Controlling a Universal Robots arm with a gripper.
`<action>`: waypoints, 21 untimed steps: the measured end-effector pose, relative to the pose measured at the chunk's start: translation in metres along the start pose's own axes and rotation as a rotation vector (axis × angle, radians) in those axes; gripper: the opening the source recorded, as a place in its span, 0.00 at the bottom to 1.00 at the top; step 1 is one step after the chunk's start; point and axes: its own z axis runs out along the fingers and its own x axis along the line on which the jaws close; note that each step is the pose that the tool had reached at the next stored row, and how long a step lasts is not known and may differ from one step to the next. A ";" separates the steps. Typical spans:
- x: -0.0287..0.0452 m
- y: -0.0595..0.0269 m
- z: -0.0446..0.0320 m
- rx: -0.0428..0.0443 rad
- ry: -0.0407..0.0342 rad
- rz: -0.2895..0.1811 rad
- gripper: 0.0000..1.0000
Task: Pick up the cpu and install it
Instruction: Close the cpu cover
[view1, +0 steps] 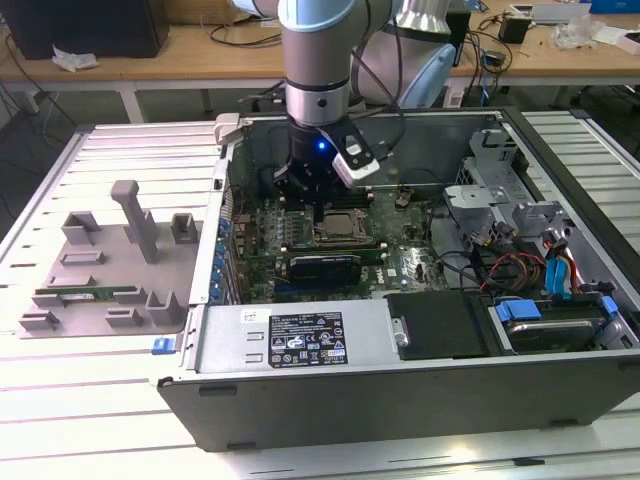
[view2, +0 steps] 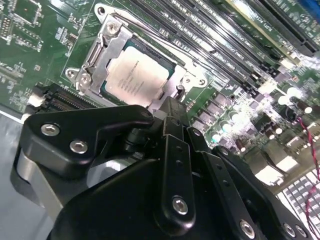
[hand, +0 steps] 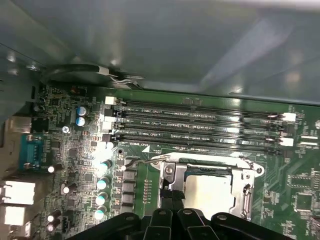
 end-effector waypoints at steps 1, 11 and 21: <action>-0.0001 0.0000 -0.0048 0.0000 0.0000 0.000 0.11; -0.0057 -0.0005 -0.0194 0.0002 -0.0007 0.000 0.11; -0.0326 -0.0026 -0.0191 0.0001 -0.0007 0.000 0.11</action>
